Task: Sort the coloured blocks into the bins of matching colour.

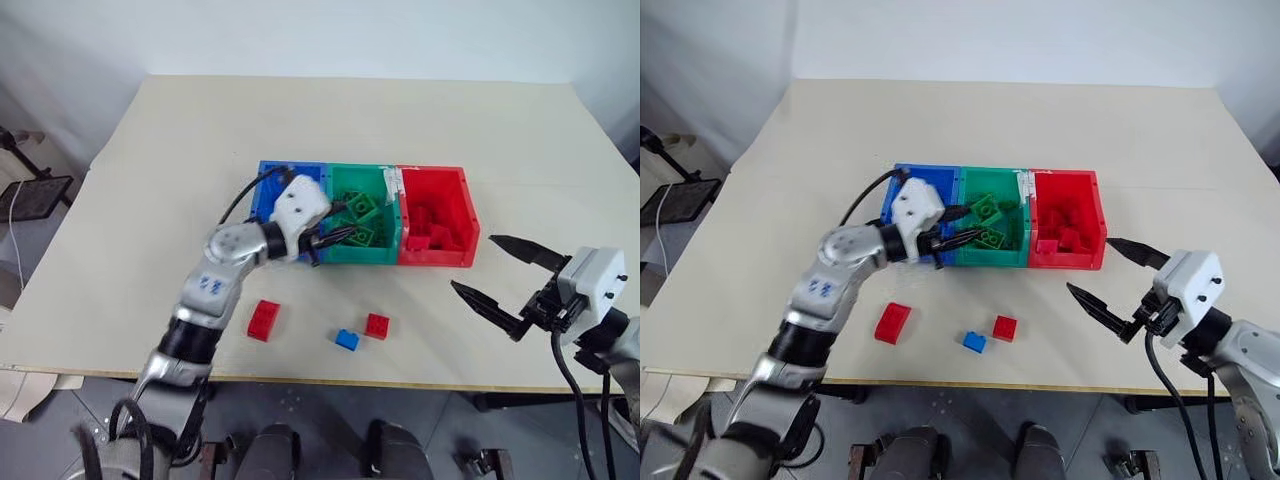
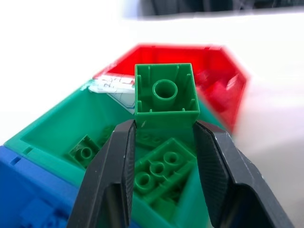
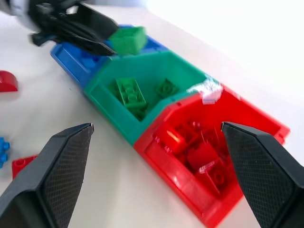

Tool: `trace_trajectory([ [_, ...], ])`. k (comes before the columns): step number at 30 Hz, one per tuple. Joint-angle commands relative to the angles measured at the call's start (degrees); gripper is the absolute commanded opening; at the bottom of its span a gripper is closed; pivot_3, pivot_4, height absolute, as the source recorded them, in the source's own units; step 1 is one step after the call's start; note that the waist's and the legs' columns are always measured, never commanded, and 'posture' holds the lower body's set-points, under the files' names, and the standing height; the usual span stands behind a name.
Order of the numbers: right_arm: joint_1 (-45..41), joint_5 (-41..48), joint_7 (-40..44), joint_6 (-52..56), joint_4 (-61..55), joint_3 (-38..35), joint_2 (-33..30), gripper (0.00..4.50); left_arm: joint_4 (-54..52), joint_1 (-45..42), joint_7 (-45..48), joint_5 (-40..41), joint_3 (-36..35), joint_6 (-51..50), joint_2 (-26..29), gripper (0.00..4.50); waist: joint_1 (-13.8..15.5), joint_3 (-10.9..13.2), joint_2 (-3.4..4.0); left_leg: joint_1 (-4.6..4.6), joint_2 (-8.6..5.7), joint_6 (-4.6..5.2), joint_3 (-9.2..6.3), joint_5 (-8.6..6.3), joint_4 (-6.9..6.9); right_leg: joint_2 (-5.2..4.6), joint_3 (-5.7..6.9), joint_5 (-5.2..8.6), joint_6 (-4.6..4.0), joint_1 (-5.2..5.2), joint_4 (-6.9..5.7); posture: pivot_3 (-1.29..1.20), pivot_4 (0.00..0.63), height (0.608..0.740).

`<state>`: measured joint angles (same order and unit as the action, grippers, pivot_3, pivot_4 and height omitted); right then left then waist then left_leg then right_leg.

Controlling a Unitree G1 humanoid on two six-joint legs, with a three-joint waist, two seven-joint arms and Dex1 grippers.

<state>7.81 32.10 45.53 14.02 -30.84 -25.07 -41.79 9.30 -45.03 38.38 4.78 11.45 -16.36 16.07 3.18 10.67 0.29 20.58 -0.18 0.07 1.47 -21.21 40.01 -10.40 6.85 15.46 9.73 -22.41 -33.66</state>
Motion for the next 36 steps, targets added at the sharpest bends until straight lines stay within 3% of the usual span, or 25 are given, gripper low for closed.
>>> trace_trajectory([
  [1, 0.9, 0.6, -0.5, 0.0, -3.0, -2.0, -0.3, 4.50, 6.1, -5.2, -1.8, -1.6, -0.6, 2.0, -1.4, 2.20, -0.2, 0.0, 0.00, 0.01, 0.00, 0.01, 0.00, -0.01, -0.02, 0.00, 0.01, 0.00, 0.00, -0.02, 0.00, 0.00, 0.150, 0.740],
  [5, 1.3, 0.3, -0.5, -0.4, -3.1, -1.8, -0.2, 4.50, 5.2, -4.8, 1.6, 1.2, -1.7, 3.8, -1.7, 3.40, -0.8, 0.0, 0.00, -0.01, 0.02, 0.08, 0.05, -0.04, -0.11, 0.00, 0.02, -0.01, 0.03, -0.09, 0.00, 0.00, 0.150, 0.740],
  [9, 0.5, 0.1, 0.2, -0.8, -2.1, -0.7, -0.5, 4.50, 0.6, -0.2, 4.9, 3.0, -3.3, 3.8, 1.6, 4.47, -1.0, 0.0, 0.00, -0.01, 0.04, 0.08, 0.05, -0.05, -0.08, 0.00, 0.02, -0.01, 0.03, -0.08, -0.01, 0.00, 0.150, 0.740],
  [17, -2.9, -0.3, 4.6, -2.2, 1.9, 1.8, -1.8, 4.50, -9.5, 17.7, 24.6, 18.1, -13.8, 7.6, 15.8, 4.47, -1.7, 0.0, 0.02, -0.08, 0.11, 0.04, 0.04, -0.07, -0.06, 0.01, 0.01, -0.01, 0.03, -0.08, -0.10, 0.00, 0.150, 0.740],
  [21, -8.3, -1.4, 11.4, -4.1, 5.0, 7.9, -3.9, 4.50, -6.1, 29.9, 28.9, 16.8, -20.8, 10.8, 26.0, 4.47, -2.1, 0.0, 0.04, -0.12, 0.10, 0.06, 0.06, -0.13, -0.03, -0.02, -0.01, -0.02, 0.04, -0.05, -0.07, 0.00, 0.150, 0.740],
  [29, -15.7, -1.3, 17.7, -4.2, 8.3, 16.1, -4.1, 4.50, -4.2, 38.7, 27.7, 18.6, -31.2, 14.3, 31.0, 4.47, -1.8, 0.0, -0.01, -0.14, 0.10, 0.10, 0.06, -0.23, 0.03, -0.04, 0.02, -0.02, 0.04, -0.02, -0.08, 0.00, 0.150, 0.740],
  [36, -15.4, -2.7, 19.9, -6.4, 11.8, 15.5, -4.9, 4.50, -17.0, 39.6, 26.9, 20.1, -26.0, 8.7, 30.6, 4.47, -1.7, 0.0, -0.03, -0.13, 0.11, 0.08, 0.08, -0.25, 0.00, -0.04, 0.06, -0.03, 0.05, -0.03, -0.10, 0.00, 0.150, 0.740],
])
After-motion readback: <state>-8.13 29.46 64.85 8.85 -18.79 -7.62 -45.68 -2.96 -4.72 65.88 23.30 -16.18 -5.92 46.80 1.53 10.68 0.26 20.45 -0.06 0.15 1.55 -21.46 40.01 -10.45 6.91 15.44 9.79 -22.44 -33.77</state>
